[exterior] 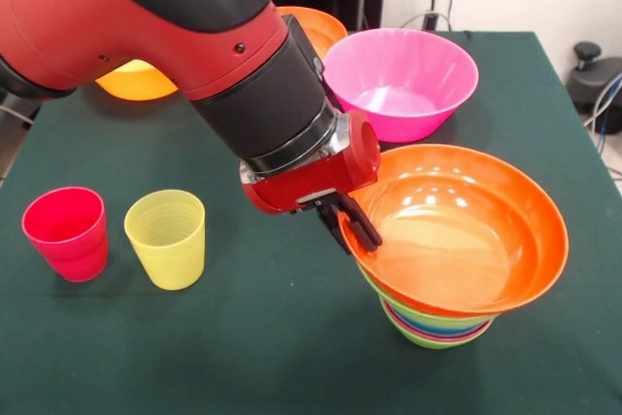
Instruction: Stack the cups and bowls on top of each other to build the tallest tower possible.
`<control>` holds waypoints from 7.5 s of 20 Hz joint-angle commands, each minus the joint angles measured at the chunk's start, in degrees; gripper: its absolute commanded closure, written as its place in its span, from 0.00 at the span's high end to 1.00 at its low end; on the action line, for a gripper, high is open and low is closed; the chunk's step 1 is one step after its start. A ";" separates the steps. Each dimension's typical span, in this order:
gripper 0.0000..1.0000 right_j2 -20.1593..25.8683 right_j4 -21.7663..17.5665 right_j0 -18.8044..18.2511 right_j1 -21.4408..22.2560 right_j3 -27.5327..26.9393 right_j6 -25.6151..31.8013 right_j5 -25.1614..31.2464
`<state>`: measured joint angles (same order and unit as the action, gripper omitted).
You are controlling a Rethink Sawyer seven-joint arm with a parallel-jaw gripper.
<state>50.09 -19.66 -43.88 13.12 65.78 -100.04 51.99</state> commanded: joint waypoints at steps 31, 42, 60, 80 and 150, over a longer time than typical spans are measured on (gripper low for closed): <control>0.00 -1.32 -2.72 -0.57 2.73 2.30 14.69 4.86; 0.00 -1.20 -2.48 -0.13 2.51 3.55 13.38 3.50; 0.00 -1.16 -2.33 -0.74 3.69 7.13 10.85 1.38; 0.00 -0.54 -2.51 0.97 0.89 -1.88 15.63 4.79; 0.00 0.10 -1.73 0.17 1.20 3.75 12.18 0.73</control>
<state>50.11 -19.66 -44.32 15.01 68.02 -100.04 52.01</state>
